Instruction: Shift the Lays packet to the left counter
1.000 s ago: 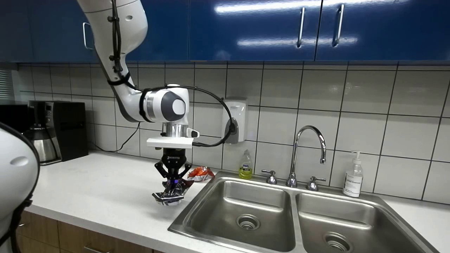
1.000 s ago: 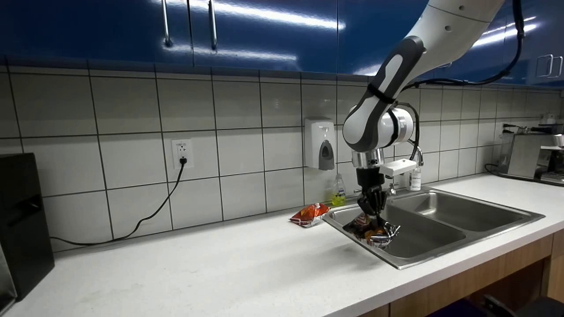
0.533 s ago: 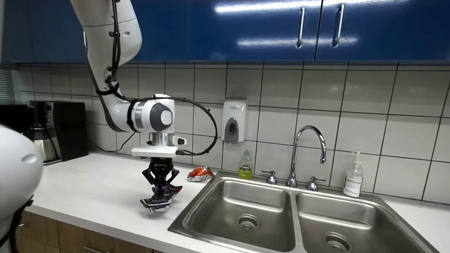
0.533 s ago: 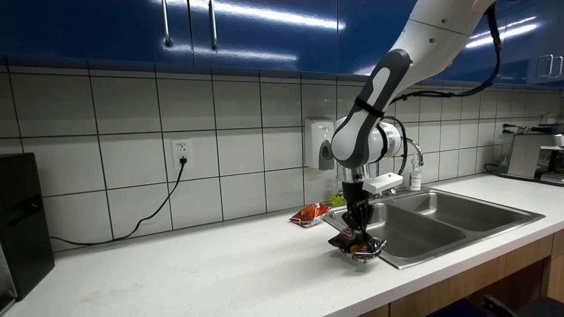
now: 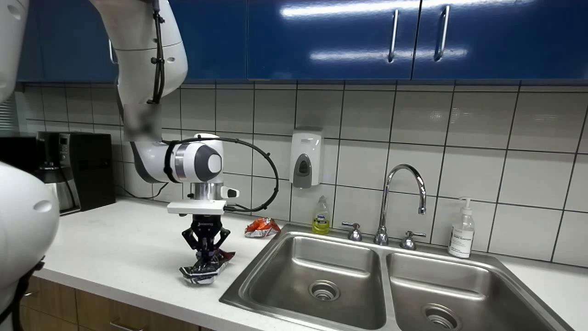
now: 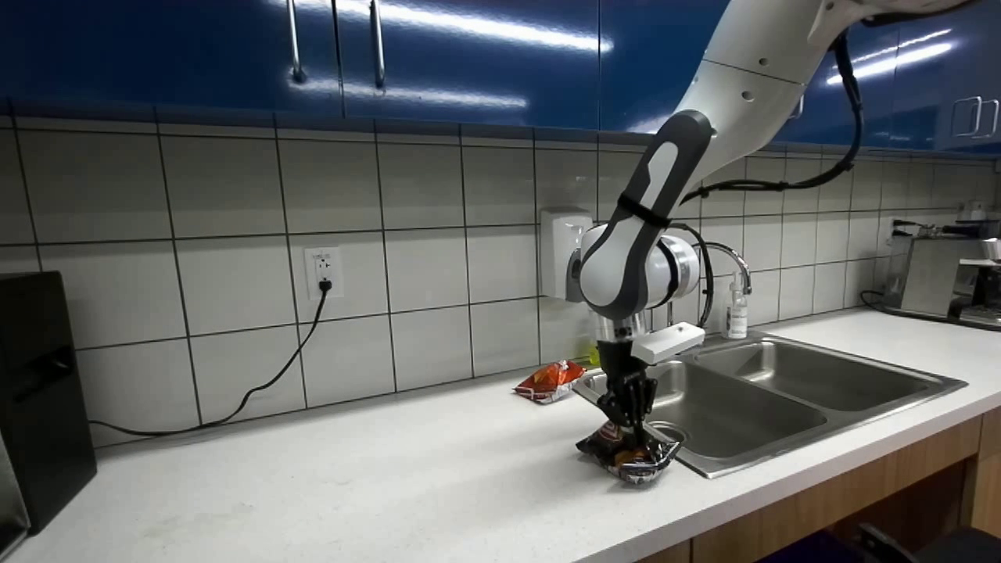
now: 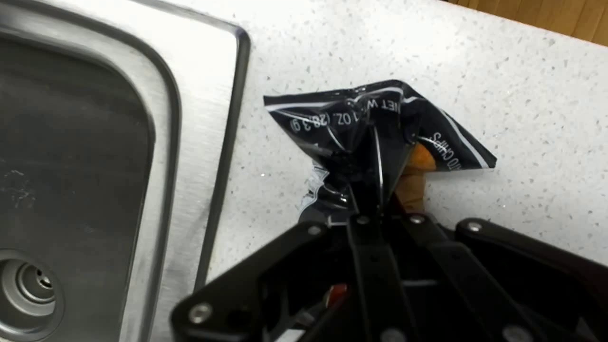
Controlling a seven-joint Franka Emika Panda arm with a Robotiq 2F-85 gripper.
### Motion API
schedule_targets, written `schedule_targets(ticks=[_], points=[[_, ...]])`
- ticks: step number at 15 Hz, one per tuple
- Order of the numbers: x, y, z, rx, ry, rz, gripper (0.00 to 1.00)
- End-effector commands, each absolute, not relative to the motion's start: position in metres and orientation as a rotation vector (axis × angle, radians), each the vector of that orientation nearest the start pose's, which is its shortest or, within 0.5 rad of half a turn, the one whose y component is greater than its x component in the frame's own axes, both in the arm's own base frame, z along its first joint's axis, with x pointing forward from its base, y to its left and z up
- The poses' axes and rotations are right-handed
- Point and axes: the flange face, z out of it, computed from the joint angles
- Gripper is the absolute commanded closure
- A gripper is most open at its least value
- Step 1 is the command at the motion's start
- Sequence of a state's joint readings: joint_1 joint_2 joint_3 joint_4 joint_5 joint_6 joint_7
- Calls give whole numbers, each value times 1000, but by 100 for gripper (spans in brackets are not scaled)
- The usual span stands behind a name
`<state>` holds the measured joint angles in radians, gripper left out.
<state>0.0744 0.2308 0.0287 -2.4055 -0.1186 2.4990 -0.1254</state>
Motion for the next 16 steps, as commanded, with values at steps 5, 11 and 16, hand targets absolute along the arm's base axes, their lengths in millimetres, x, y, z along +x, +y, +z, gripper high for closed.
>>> schedule_targets(ticks=[5, 11, 16], points=[[484, 54, 226, -3172, -456, 176, 27], [469, 42, 243, -3182, -372, 136, 0], [441, 14, 269, -3178, -213, 69, 0]])
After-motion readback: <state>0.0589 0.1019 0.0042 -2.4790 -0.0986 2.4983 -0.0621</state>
